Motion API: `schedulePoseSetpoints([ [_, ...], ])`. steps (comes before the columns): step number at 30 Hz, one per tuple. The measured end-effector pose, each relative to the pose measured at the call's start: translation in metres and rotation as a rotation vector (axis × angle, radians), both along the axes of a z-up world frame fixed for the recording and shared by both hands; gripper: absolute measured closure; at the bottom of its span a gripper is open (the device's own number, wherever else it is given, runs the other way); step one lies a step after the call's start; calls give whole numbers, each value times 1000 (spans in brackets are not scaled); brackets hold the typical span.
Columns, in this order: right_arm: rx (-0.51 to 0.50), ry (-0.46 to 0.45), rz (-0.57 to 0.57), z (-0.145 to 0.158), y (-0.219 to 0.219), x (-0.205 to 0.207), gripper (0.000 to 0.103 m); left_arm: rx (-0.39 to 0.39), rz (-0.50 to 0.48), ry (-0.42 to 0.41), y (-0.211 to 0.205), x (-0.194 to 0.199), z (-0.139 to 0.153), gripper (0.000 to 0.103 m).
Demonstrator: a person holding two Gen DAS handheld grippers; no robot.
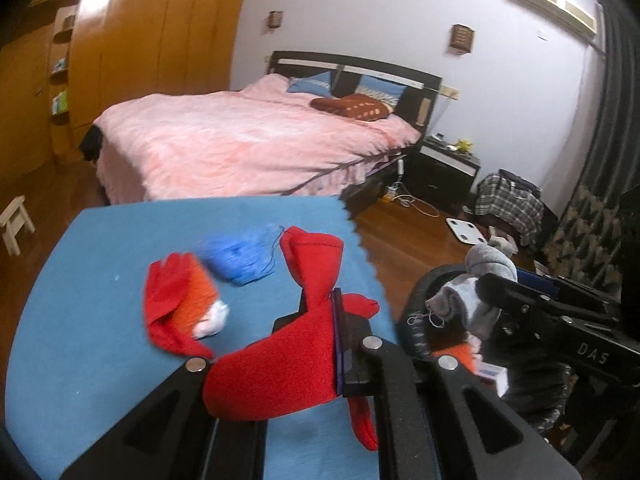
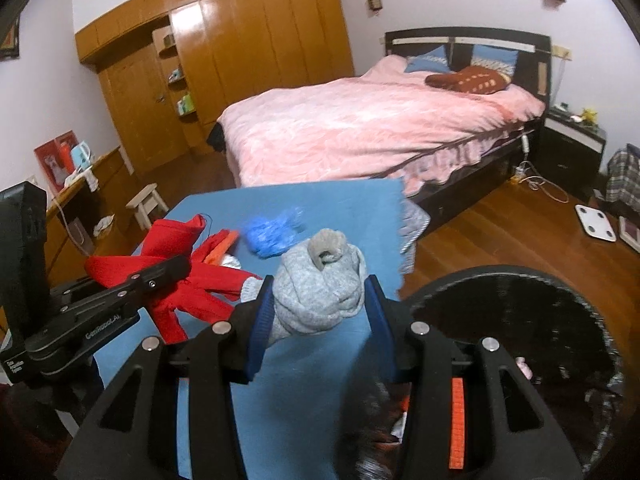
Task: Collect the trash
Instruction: 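Lift the red glove with the left tool and carry it toward the bin, then open both tools over the bin to drop the red glove and grey sock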
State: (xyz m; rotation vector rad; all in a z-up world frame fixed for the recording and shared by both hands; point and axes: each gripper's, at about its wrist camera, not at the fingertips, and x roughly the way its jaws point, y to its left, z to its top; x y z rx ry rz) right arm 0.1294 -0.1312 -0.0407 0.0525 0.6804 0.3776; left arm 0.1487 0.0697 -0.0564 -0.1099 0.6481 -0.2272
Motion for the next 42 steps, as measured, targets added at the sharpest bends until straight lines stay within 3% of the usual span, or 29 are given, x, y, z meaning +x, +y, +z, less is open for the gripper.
schedulePoseSetpoints([
  [15, -18, -35, -199, 7, -112, -23, 59, 13, -181, -57, -109, 10, 20, 94],
  [27, -36, -4, -329, -17, -175, -28, 58, 28, -312, -46, -189, 23, 11, 93],
  [29, -40, 6, -347, -22, -182, -26, 55, 31, -325, -37, -198, 26, 8, 85],
  [30, -41, 7, -360, -24, -187, -27, 47, 32, -329, -31, -201, 27, 7, 70],
  [31, -42, 5, -366, -25, -188, -27, 40, 30, -332, -28, -202, 27, 6, 62],
  [32, -46, 2, -372, -26, -190, -27, 39, 28, -328, -31, -203, 26, 6, 51],
  [39, -39, -15, -407, -26, -195, -36, 12, 48, -273, -49, -189, 21, 9, 25],
  [42, -28, -12, -407, -25, -191, -38, 10, 56, -232, -57, -172, 20, 12, 17],
])
